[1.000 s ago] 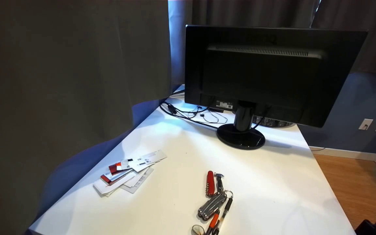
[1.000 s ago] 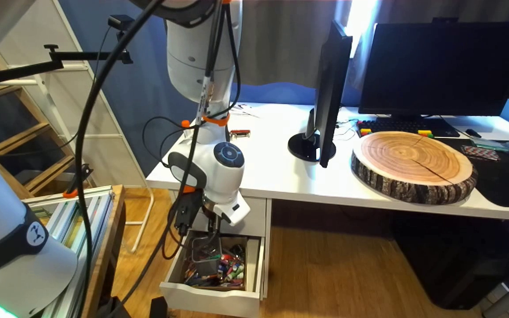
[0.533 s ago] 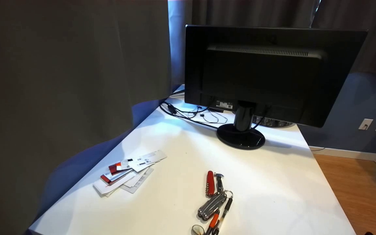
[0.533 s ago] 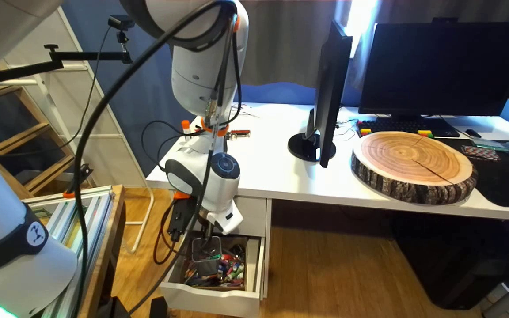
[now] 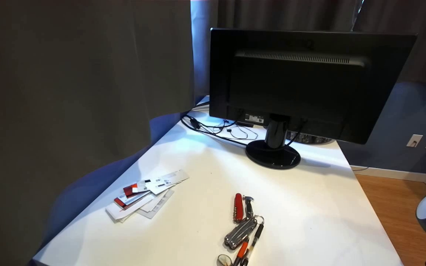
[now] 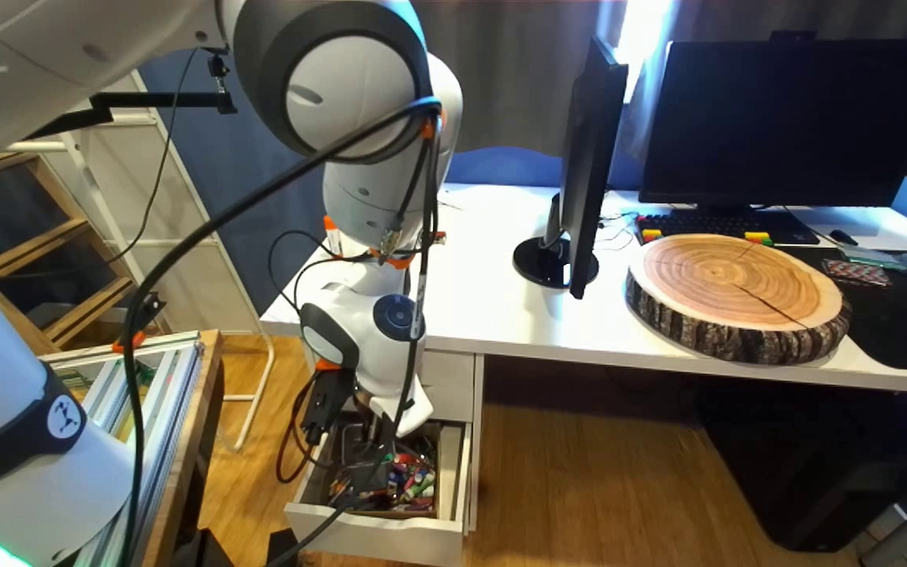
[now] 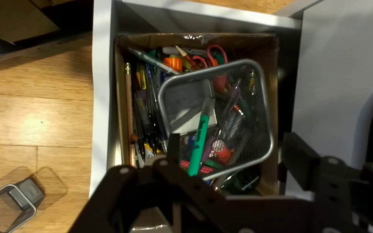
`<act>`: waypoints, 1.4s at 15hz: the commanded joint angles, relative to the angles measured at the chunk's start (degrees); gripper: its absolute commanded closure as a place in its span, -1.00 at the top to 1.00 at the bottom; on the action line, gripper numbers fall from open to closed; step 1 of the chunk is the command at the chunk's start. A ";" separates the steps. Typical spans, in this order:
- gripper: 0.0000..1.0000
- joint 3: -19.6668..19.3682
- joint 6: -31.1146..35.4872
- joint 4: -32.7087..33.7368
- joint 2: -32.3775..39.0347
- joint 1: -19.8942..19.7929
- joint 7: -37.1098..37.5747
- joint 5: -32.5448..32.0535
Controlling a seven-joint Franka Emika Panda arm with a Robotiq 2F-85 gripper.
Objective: Transfer a sharpie from the open drawer to the desk surface
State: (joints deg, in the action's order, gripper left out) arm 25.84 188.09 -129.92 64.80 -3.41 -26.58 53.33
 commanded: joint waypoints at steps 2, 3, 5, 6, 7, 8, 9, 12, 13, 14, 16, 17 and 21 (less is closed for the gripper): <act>0.33 1.74 4.72 3.59 5.46 -1.84 -0.19 -0.65; 0.05 2.12 5.53 4.10 6.29 -2.29 -0.19 -0.77; -0.16 2.62 7.38 4.98 7.60 -2.69 -0.04 -0.97; -0.28 2.88 8.13 5.42 8.25 -2.93 0.00 -1.14; -0.24 3.01 8.73 5.74 8.75 -2.90 0.14 -1.16; -0.31 3.20 9.32 6.11 9.38 -3.03 0.26 -1.16; -0.36 3.34 10.21 6.48 9.96 -3.10 0.41 -1.14; -0.31 3.12 12.51 7.04 10.98 -2.35 1.20 -0.56; -0.32 3.03 13.28 7.14 11.26 -2.05 1.50 -0.33; -0.32 3.22 13.95 7.23 11.65 -2.16 1.76 -0.35; -0.25 3.58 15.13 7.32 12.21 -2.29 2.44 -0.33; -0.29 3.57 15.39 7.45 12.34 -2.00 2.84 -0.12; -0.62 3.48 16.10 8.35 13.02 -0.71 4.37 0.62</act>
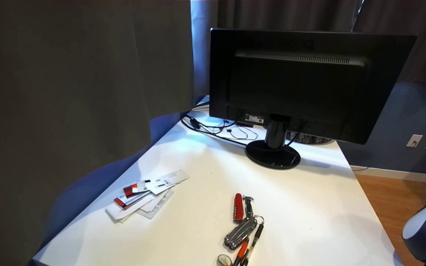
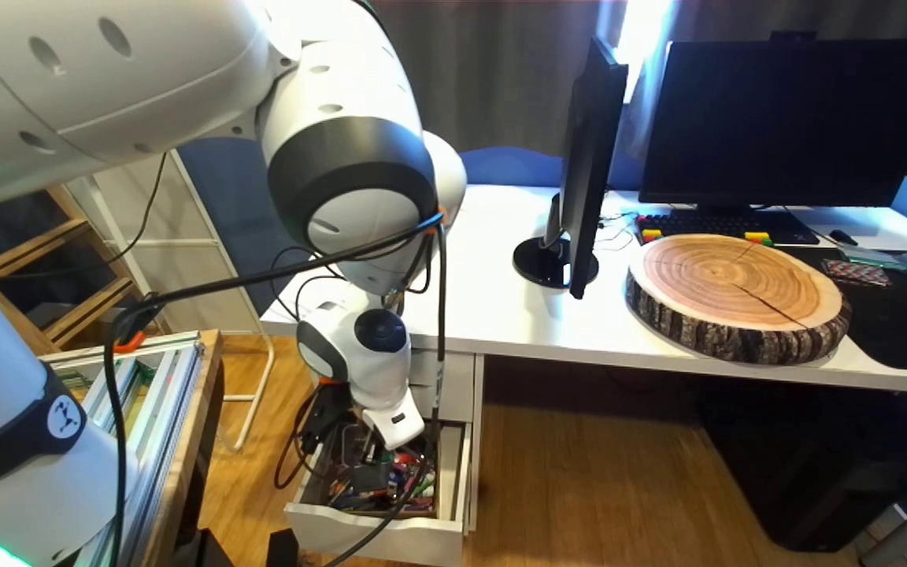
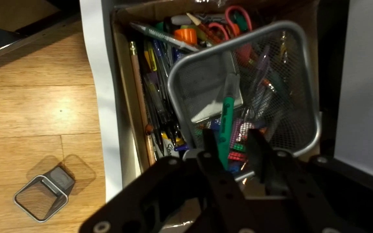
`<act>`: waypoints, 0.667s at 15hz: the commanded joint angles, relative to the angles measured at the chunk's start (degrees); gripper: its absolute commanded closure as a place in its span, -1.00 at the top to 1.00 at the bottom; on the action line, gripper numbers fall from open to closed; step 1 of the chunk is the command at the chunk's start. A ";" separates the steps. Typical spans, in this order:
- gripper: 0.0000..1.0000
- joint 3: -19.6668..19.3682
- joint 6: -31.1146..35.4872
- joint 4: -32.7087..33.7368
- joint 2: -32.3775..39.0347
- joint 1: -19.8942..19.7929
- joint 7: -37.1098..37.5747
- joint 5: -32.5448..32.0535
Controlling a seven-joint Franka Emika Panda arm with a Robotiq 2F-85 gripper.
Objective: Transfer a sharpie from the open drawer to the desk surface
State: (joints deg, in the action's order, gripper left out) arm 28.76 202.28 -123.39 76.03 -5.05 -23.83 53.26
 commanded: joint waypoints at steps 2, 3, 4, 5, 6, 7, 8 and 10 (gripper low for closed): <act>-0.77 0.30 2.07 2.23 1.86 1.78 2.41 1.09; -0.90 0.14 2.14 2.40 1.88 2.23 2.79 1.27; -0.90 -0.05 2.18 2.64 1.87 2.69 3.22 1.51; -0.84 -0.13 2.18 2.89 1.91 3.00 3.62 1.63; -0.68 -0.47 2.20 3.22 1.85 3.81 4.00 2.01; -0.57 -0.66 2.38 3.61 1.88 4.48 4.54 2.37; -0.35 -1.01 2.53 3.96 1.85 5.33 5.08 2.76; -0.13 -1.80 2.64 4.52 1.68 7.21 6.51 3.89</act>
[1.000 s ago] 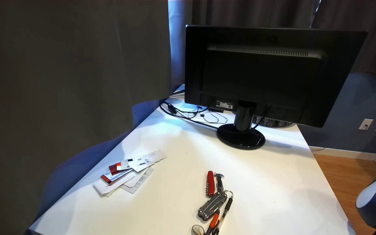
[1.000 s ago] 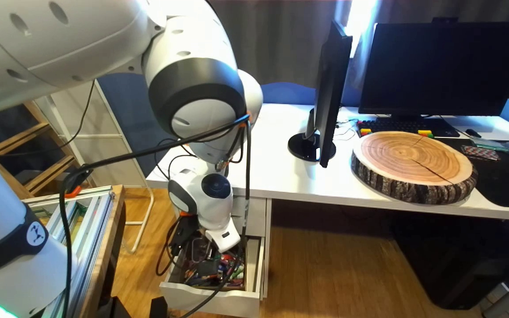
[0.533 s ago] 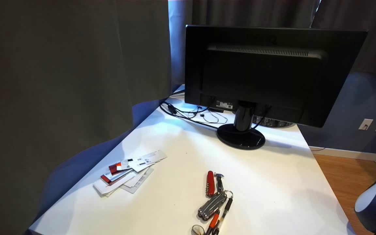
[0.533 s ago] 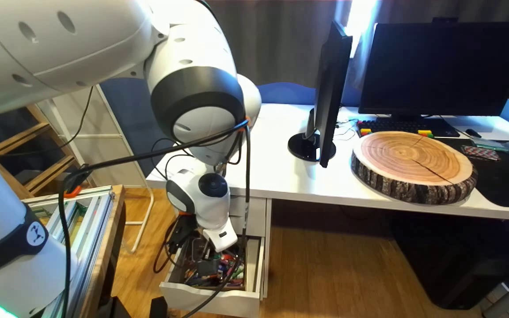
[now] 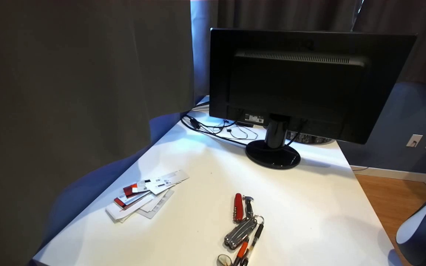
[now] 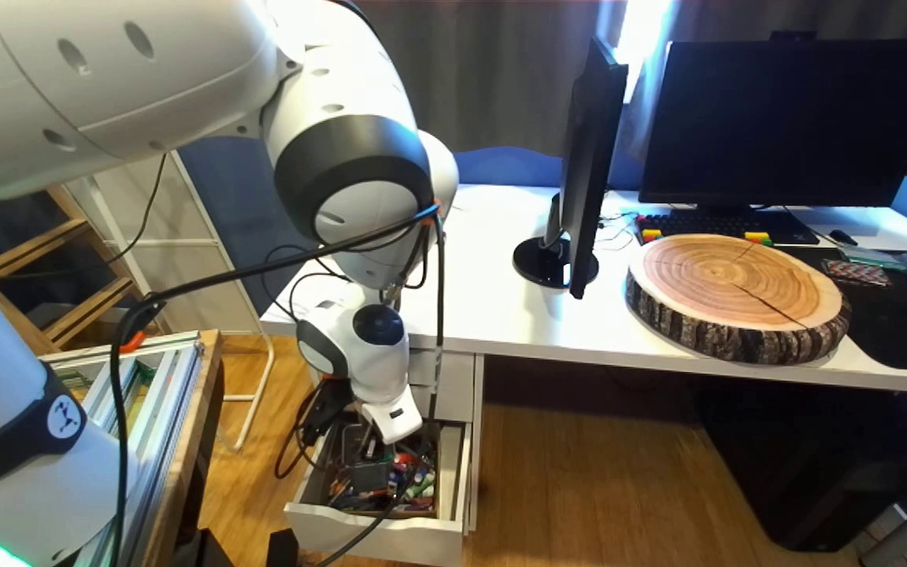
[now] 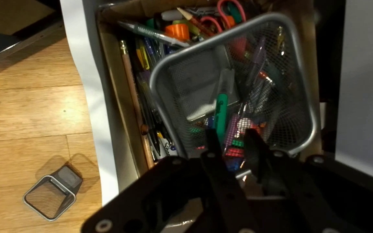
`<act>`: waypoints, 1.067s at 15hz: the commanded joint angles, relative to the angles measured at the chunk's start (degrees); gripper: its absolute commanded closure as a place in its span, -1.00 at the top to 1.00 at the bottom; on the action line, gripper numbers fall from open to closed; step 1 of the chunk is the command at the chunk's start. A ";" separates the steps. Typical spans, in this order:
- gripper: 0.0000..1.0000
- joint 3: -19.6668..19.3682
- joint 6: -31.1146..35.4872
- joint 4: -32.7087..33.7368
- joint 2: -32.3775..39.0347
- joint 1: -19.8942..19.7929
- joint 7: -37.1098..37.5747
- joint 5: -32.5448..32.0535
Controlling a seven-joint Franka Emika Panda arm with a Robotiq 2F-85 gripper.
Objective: Transfer a sharpie from the open drawer to the desk surface
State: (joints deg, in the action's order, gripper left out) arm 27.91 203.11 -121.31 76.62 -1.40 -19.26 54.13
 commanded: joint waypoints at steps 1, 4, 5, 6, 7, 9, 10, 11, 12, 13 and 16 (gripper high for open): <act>-0.08 -1.43 1.87 2.78 1.02 4.56 2.60 3.75; -0.61 -7.12 -1.98 1.91 -1.44 12.00 13.60 -0.01; -0.65 -8.33 -2.61 2.11 -1.54 13.65 15.84 -0.42; -0.77 -9.79 -3.34 2.32 -1.49 15.42 18.54 -1.09; -0.91 -11.01 -3.88 2.32 -1.54 17.17 20.94 -1.53; -1.00 -13.00 -5.68 2.44 -2.61 19.77 24.42 -2.01; -0.99 -13.90 -6.29 2.49 -2.77 20.85 25.87 -2.37; -0.94 -14.68 -7.08 2.61 -3.13 21.68 27.10 -2.73; -0.94 -15.03 -7.55 2.53 -3.50 22.11 28.05 -3.20; -0.94 -15.61 -8.03 2.43 -3.86 22.45 28.87 -3.63; -0.94 -14.75 -7.96 1.10 -5.22 20.62 29.78 -6.81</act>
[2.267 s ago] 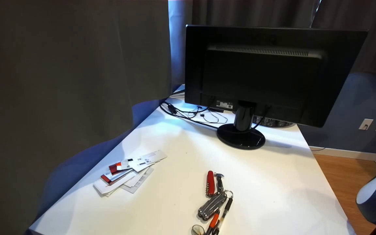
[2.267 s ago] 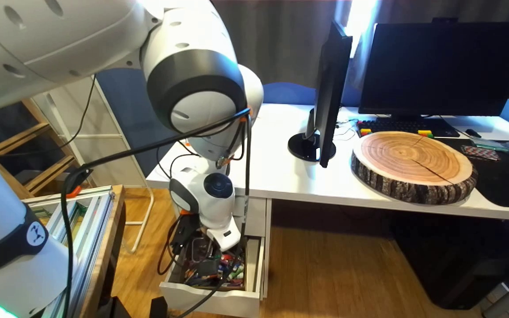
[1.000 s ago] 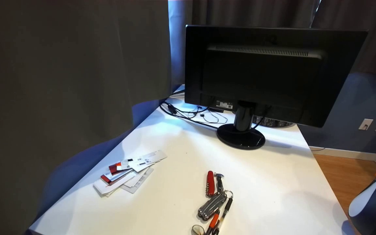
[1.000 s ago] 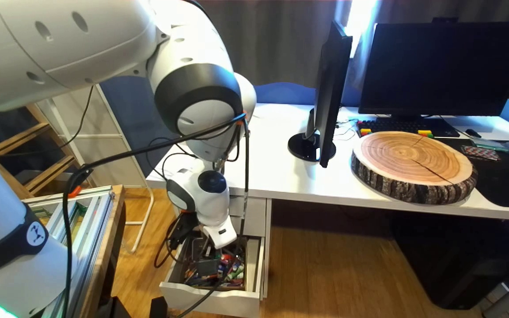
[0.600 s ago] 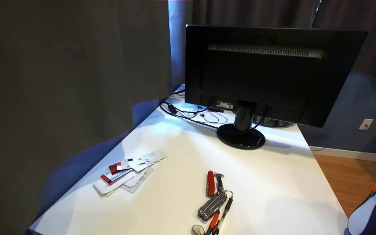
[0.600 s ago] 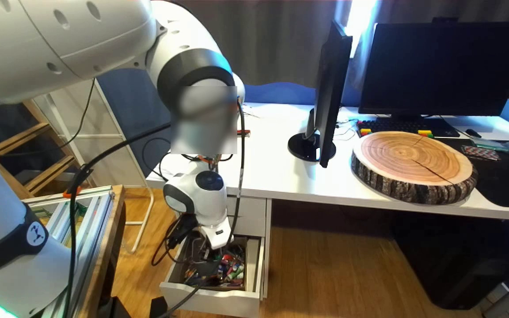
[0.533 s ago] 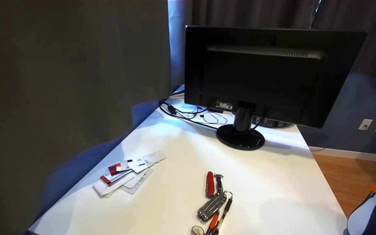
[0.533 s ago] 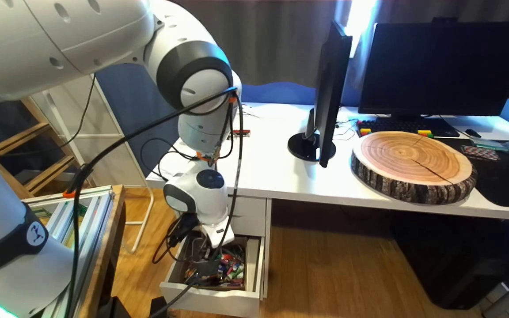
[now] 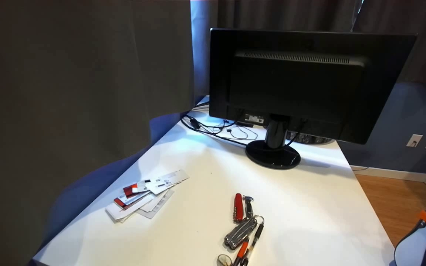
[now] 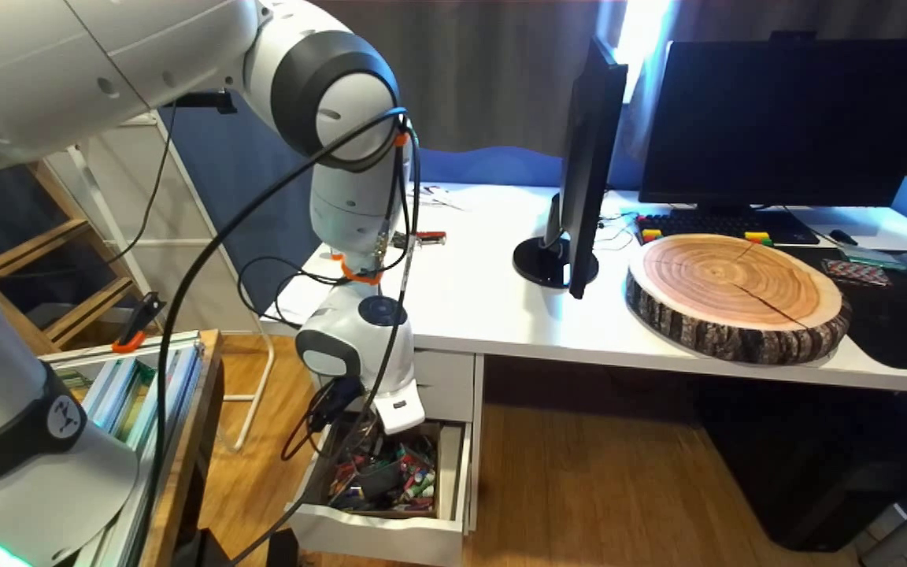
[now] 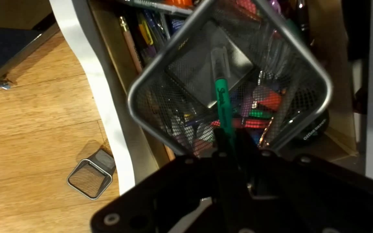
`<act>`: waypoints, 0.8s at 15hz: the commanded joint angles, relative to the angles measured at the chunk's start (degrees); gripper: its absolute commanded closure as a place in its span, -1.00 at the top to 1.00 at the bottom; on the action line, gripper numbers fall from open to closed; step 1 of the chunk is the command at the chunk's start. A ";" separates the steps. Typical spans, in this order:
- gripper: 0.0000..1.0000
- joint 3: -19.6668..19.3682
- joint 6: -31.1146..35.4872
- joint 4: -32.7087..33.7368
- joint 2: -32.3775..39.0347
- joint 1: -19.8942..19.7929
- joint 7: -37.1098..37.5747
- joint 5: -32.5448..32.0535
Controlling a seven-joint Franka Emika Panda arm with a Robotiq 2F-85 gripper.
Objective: Transfer a sharpie from the open drawer to the desk surface
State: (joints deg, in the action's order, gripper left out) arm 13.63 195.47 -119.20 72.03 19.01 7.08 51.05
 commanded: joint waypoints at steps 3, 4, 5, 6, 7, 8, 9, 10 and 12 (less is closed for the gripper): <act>-0.94 2.67 0.71 -2.71 -1.95 -3.77 -0.88 -2.96; -0.94 2.70 0.45 -3.57 -2.68 -3.90 -1.16 -2.75; -0.94 2.99 0.53 -4.37 -3.43 -4.41 -1.35 -2.43; -0.94 3.20 0.72 -5.14 -4.14 -4.77 -1.59 -2.15; -0.94 3.24 0.82 -6.13 -5.08 -4.96 -1.73 -1.87; -0.94 3.21 1.01 -7.06 -5.99 -4.96 -1.69 -1.53; -0.94 3.11 1.01 -8.05 -6.95 -4.96 -1.78 -1.45; -0.94 3.21 1.23 -9.21 -8.00 -5.09 -1.88 -1.52; -0.94 3.53 1.85 -11.64 -10.41 -5.39 -1.84 -1.44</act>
State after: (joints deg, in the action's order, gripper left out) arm 15.98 196.09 -125.63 66.34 14.73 5.92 49.33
